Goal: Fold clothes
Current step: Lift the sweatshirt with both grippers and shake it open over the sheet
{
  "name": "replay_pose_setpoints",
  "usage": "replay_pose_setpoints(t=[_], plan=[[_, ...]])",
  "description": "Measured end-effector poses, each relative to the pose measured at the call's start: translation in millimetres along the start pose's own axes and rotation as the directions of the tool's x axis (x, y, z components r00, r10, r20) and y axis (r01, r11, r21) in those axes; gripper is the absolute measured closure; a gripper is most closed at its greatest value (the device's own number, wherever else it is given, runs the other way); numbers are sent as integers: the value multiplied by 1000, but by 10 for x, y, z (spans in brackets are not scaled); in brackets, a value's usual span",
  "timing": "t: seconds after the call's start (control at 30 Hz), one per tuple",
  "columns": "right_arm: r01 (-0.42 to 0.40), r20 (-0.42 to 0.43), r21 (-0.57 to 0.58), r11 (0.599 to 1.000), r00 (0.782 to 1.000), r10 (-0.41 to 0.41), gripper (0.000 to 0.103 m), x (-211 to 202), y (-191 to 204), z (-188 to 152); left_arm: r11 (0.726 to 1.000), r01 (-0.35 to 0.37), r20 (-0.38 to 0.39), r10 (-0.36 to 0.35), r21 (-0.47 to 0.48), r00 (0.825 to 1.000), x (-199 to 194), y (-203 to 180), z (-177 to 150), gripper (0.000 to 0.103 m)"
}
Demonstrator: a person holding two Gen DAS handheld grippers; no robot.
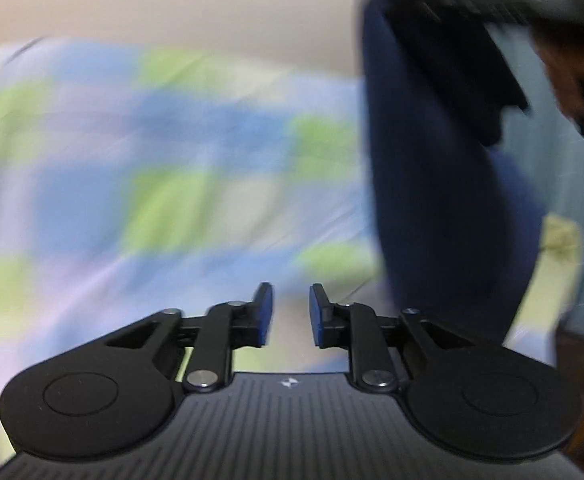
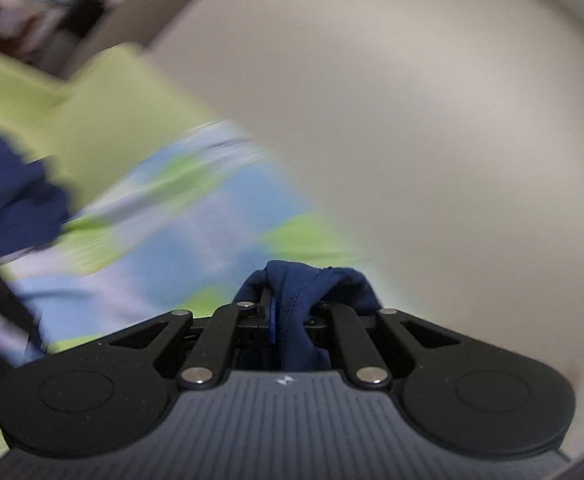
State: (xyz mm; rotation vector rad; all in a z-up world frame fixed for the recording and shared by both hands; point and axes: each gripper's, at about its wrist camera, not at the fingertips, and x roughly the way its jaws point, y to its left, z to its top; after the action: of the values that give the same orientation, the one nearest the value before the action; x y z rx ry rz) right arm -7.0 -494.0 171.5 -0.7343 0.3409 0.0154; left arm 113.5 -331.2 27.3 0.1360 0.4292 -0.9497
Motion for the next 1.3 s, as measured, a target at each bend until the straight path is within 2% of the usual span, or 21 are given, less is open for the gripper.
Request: replay_pose_setpoints(t=[0.1,0.2,0.3,0.33,0.37,0.4,0.47,0.53,0.6,0.63,0.67,0.73,0.8,0.93,0.97,1.03,1.07,1.1,1.2,1.23,1.3], plan=[[-163,-36,-39,986,986,162,98,387,922,-129,980,-195,-89,192,-31,977,-339,583,-224,76],[-327,-88,-40,944,943,322,97,750,1942,-278,963,-267,-93,264,-21,960,-557,856,-205,63],[-428,-162,9,904,891,423,86,869,2534,-491,963,-269,-68,268,-4,961,-648,1022,-251,48],[-452,-160,39,891,878,452,68,807,2611,-536,967,-255,-62,255,-2,965,-602,1080,-289,46],[-472,-140,78,878,867,479,56,698,2644,-575,974,-226,-58,226,6,972,-489,1107,-305,45],[-473,-118,118,873,866,485,57,595,2584,-604,984,-178,-57,179,25,982,-341,1103,-296,45],[-452,-74,201,869,878,473,57,394,2355,-652,992,-111,-62,115,54,991,-319,1017,-350,41],[-361,-51,299,883,918,393,57,245,1950,-781,995,10,-81,-2,100,997,87,782,-291,40],[-250,-64,373,893,954,294,56,105,1551,-1031,988,101,-101,-90,118,991,367,585,-212,39],[-176,-84,413,894,970,229,49,42,1346,-1178,981,148,-113,-134,125,985,494,475,-176,37],[-100,-106,450,887,981,165,35,-22,1141,-1324,973,187,-126,-170,136,977,614,351,-157,34],[36,-175,545,837,982,71,25,-85,750,-1682,951,252,-156,-226,176,962,884,38,-124,34],[130,-238,654,745,970,39,25,-86,404,-2103,929,288,-185,-248,234,951,1054,-238,-140,33],[124,-232,776,619,968,97,29,98,150,-2633,910,314,-219,-259,270,941,1249,-452,-158,33],[94,-202,811,577,971,127,58,148,122,-2713,911,311,-224,-255,270,941,1250,-455,-162,33],[1,-106,880,476,975,195,97,247,107,-2807,912,300,-229,-241,278,943,1237,-441,-152,33],[-21,-86,886,464,975,207,97,264,142,-2801,912,291,-228,-229,290,946,1221,-427,-124,33],[-27,-83,878,477,975,207,97,262,204,-2762,911,281,-227,-218,302,949,1206,-413,-97,32],[-134,-21,822,554,964,266,97,121,474,-2448,914,253,-219,-189,317,957,1215,-396,40,30],[-228,30,773,592,945,325,97,-61,633,-2249,916,250,-217,-187,314,958,1229,-410,93,30],[-411,105,681,606,874,475,97,-339,938,-1978,909,268,-216,-205,320,955,1225,-496,166,29]])
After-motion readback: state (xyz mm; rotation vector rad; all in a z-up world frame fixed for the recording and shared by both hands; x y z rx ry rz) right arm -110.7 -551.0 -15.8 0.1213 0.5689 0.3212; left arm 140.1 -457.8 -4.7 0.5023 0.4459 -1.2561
